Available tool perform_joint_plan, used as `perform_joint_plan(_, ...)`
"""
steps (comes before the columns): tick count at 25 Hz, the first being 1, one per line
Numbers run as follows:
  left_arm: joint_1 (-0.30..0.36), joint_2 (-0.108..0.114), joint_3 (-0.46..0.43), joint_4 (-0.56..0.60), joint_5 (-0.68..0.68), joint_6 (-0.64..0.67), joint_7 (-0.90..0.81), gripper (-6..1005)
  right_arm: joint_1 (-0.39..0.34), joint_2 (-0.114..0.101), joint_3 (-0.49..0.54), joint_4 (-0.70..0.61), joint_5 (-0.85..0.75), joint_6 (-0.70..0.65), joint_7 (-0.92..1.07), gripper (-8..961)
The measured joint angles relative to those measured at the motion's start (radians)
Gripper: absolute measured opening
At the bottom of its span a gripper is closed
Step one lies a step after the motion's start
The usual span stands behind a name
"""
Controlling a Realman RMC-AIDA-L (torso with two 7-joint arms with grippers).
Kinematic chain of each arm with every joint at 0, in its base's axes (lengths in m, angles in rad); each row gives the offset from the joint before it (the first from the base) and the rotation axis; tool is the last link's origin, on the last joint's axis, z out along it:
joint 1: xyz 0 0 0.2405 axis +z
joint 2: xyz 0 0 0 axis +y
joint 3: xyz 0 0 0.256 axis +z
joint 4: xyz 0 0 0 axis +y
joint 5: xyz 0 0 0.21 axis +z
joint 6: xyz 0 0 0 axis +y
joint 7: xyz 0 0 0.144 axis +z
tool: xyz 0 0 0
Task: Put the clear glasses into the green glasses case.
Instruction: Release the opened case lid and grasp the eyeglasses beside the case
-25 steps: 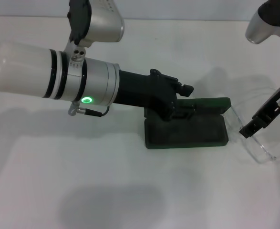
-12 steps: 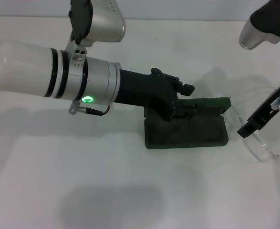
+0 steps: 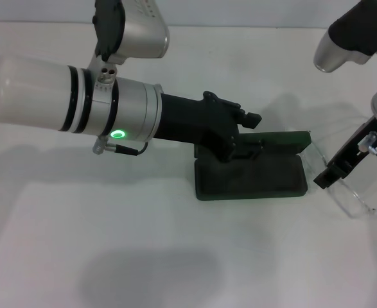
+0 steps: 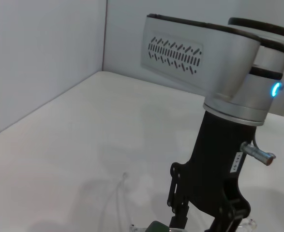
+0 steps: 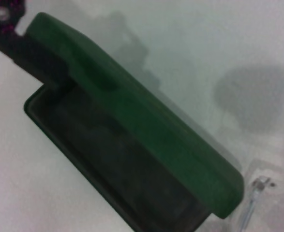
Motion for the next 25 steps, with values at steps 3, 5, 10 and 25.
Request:
perform_joint_plan(3,-0.003,0.0,0.0,-0.008,0.0,-0.001,0.0,492,0.0,0.0,-0.012,0.001,0.005,0.0,0.0,466)
perform_joint_plan(5,-0.004,0.0,-0.001,-0.011,0.0,-0.001,0.0,492,0.001,0.001,-0.019,0.001,0.005,0.001,0.002,466)
perform_joint_plan(10,-0.005,0.0,-0.001,-0.015,0.0,-0.002,0.0,492,0.001,0.001,-0.025,0.001,0.001,0.009,0.001,405)
perform_joint_plan(25,0.002,0.001,-0.001,-0.02,0.0,-0.002,0.0,493,-0.011,-0.005,-0.057,-0.015,0.003,0.047,-0.018,158)
